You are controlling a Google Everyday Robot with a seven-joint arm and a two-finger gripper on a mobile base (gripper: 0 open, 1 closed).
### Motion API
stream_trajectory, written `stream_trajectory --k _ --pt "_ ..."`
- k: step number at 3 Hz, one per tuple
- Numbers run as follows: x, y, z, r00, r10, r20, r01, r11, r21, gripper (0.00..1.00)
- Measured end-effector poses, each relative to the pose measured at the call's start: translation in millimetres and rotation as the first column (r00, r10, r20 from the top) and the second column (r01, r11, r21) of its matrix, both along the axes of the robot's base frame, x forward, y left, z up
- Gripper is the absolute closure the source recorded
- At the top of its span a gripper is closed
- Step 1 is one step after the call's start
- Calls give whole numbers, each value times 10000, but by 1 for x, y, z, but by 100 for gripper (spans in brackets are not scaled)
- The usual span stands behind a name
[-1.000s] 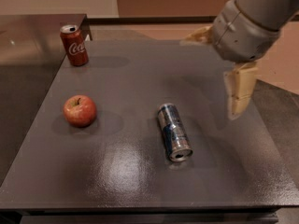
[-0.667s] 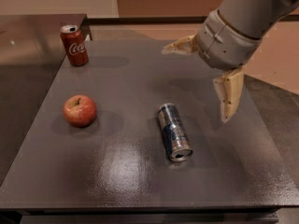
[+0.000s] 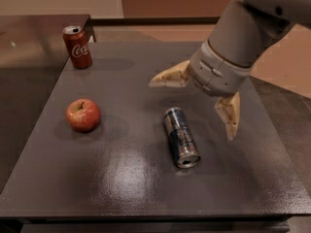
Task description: Place redbull can upright
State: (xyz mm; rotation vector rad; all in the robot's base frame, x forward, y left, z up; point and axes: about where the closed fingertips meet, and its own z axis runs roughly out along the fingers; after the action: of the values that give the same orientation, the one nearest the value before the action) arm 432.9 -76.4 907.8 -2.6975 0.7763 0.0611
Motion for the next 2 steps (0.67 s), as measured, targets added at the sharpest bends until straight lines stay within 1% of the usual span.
stream_trajectory --k 1,2 --pt "-12 -3 -18 9808 1927 309 -1905 9797 -628 0" --pt "-19 -3 -32 9397 3386 483 -3288 9333 -1442 0"
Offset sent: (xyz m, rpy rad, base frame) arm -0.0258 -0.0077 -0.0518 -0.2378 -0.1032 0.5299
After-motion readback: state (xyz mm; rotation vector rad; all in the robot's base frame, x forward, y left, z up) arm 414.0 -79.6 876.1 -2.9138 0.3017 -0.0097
